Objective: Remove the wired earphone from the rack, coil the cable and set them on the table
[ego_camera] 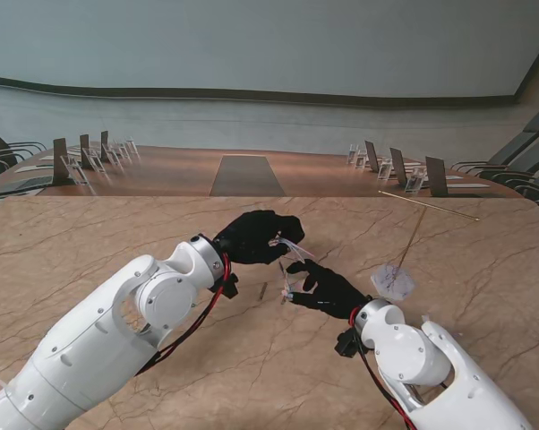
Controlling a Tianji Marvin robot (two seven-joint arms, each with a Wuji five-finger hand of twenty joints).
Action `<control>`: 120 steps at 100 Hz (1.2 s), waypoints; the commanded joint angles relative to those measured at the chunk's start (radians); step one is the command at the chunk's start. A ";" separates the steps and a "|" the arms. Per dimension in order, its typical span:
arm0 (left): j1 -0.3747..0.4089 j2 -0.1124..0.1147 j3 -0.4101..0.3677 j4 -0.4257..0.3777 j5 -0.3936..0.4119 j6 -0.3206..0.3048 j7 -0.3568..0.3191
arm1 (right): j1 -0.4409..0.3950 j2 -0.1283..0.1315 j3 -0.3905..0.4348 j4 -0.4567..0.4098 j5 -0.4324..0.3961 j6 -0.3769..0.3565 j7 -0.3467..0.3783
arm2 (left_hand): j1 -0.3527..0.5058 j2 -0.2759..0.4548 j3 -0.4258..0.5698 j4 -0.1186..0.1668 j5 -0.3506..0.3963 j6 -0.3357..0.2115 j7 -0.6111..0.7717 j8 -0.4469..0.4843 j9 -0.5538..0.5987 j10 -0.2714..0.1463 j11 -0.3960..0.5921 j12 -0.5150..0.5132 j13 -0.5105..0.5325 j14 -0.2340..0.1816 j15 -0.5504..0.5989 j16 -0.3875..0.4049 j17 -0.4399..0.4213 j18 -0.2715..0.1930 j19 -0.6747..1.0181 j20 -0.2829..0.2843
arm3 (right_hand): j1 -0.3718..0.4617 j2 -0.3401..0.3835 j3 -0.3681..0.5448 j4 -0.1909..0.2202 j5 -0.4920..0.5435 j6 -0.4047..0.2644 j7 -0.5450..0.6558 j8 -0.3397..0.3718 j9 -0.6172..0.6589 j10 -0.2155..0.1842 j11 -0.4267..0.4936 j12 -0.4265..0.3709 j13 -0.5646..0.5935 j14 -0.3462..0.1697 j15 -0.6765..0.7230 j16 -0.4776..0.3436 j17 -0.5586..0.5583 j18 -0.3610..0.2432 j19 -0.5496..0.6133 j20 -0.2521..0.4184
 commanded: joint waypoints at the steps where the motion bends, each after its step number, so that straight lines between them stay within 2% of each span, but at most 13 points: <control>1: 0.012 -0.007 0.004 -0.011 -0.006 0.012 0.000 | 0.002 -0.011 -0.008 0.006 0.006 0.001 -0.004 | -0.002 0.023 -0.020 0.009 0.002 0.039 0.065 0.014 0.014 0.011 0.030 0.024 0.016 0.034 0.027 0.029 0.012 -0.029 0.045 0.031 | 0.001 -0.044 -0.009 -0.033 -0.027 0.009 -0.037 -0.027 -0.028 0.002 0.016 0.003 -0.009 0.010 0.029 0.012 -0.004 -0.017 0.046 -0.002; 20: 0.018 -0.008 0.010 -0.017 -0.010 0.032 0.001 | 0.011 -0.017 -0.023 0.017 0.017 -0.004 -0.023 | -0.002 0.026 -0.020 0.009 -0.002 0.040 0.067 0.014 0.012 0.010 0.034 0.024 0.013 0.033 0.028 0.028 0.009 -0.029 0.044 0.029 | -0.001 -0.044 -0.016 -0.036 -0.026 0.008 -0.070 -0.050 -0.037 0.000 0.018 0.003 -0.016 0.005 0.027 0.011 -0.010 -0.019 0.041 -0.003; 48: 0.026 -0.014 0.016 -0.019 -0.025 0.061 0.013 | 0.028 -0.025 -0.049 0.031 0.040 -0.002 -0.043 | -0.001 0.025 -0.020 0.009 -0.001 0.043 0.069 0.013 0.012 0.012 0.036 0.023 0.013 0.035 0.028 0.027 0.007 -0.026 0.042 0.025 | -0.005 -0.033 -0.029 -0.038 -0.018 -0.006 -0.062 -0.048 -0.037 -0.002 0.019 0.002 -0.021 0.002 0.026 0.012 -0.015 -0.022 0.038 -0.003; 67: 0.025 -0.021 0.021 -0.018 -0.035 0.067 0.031 | 0.043 -0.030 -0.068 0.044 0.053 -0.002 -0.057 | 0.000 0.021 -0.017 0.009 0.001 0.045 0.071 0.012 0.015 0.012 0.039 0.021 0.017 0.037 0.029 0.025 0.009 -0.022 0.039 0.021 | 0.003 0.007 -0.054 -0.042 -0.020 -0.040 0.040 0.015 -0.033 -0.007 0.019 0.001 -0.023 0.002 0.028 0.014 -0.021 -0.023 0.039 0.003; 86: 0.017 -0.023 0.028 -0.010 -0.044 0.068 0.031 | 0.044 -0.034 -0.065 0.041 0.053 -0.024 -0.075 | 0.001 0.023 -0.018 0.009 -0.001 0.046 0.071 0.012 0.012 0.013 0.039 0.021 0.011 0.036 0.027 0.023 0.002 -0.022 0.034 0.017 | 0.045 0.078 -0.098 -0.041 -0.020 -0.080 0.206 0.123 -0.014 -0.009 0.018 0.002 -0.012 0.005 0.031 0.014 -0.016 -0.020 0.044 0.009; 93: 0.013 -0.023 0.031 -0.008 -0.047 0.068 0.028 | 0.046 -0.035 -0.065 0.042 0.053 -0.025 -0.077 | 0.002 0.025 -0.019 0.009 -0.002 0.046 0.071 0.012 0.010 0.012 0.040 0.023 0.009 0.034 0.026 0.022 -0.001 -0.024 0.032 0.016 | 0.053 0.112 -0.102 -0.041 0.010 -0.089 0.236 0.139 -0.007 -0.008 0.019 0.002 -0.007 0.004 0.031 0.014 -0.013 -0.019 0.045 0.010; 98: 0.012 -0.023 0.034 -0.007 -0.049 0.067 0.028 | 0.047 -0.038 -0.067 0.043 0.055 -0.022 -0.088 | 0.002 0.024 -0.019 0.009 -0.003 0.044 0.071 0.012 0.012 0.011 0.040 0.022 0.009 0.034 0.026 0.021 0.000 -0.023 0.032 0.015 | 0.091 0.135 -0.116 -0.039 0.037 -0.095 0.255 0.157 0.010 -0.006 0.023 0.005 0.006 0.008 0.036 0.015 -0.005 -0.015 0.051 0.012; 99: 0.011 -0.023 0.034 -0.007 -0.049 0.067 0.028 | 0.047 -0.039 -0.068 0.044 0.055 -0.022 -0.091 | 0.002 0.023 -0.019 0.009 -0.001 0.044 0.072 0.012 0.012 0.011 0.040 0.021 0.010 0.034 0.026 0.021 0.000 -0.023 0.032 0.015 | 0.107 0.139 -0.130 -0.050 0.045 -0.097 0.272 0.120 0.017 -0.005 0.023 0.007 0.010 0.009 0.037 0.014 -0.002 -0.010 0.054 0.012; 102: 0.011 -0.023 0.035 -0.007 -0.049 0.066 0.028 | 0.047 -0.041 -0.069 0.044 0.056 -0.020 -0.098 | 0.001 0.025 -0.020 0.009 -0.003 0.044 0.071 0.012 0.010 0.010 0.039 0.021 0.009 0.034 0.025 0.021 0.000 -0.023 0.031 0.014 | 0.133 0.146 -0.151 -0.073 0.062 -0.101 0.298 0.071 0.028 -0.002 0.022 0.009 0.019 0.013 0.040 0.015 0.004 -0.005 0.060 0.013; 105: 0.010 -0.023 0.035 -0.006 -0.050 0.066 0.027 | 0.047 -0.041 -0.069 0.044 0.058 -0.019 -0.101 | 0.001 0.025 -0.020 0.009 -0.003 0.044 0.071 0.012 0.010 0.010 0.040 0.022 0.008 0.033 0.025 0.021 -0.001 -0.023 0.030 0.013 | 0.163 0.161 -0.186 -0.078 0.069 -0.108 0.334 0.026 0.031 -0.002 0.022 0.010 0.021 0.014 0.040 0.014 0.005 -0.004 0.062 0.010; 120: 0.013 -0.022 0.033 -0.006 -0.047 0.067 0.026 | 0.047 -0.040 -0.069 0.044 0.052 -0.023 -0.098 | 0.003 0.024 -0.020 0.009 -0.002 0.045 0.071 0.012 0.010 0.012 0.040 0.021 0.010 0.034 0.024 0.019 -0.002 -0.023 0.029 0.011 | 0.235 0.162 -0.187 -0.076 0.124 -0.190 0.411 0.009 0.053 0.000 0.021 0.010 0.041 0.021 0.043 0.013 0.017 0.004 0.070 0.009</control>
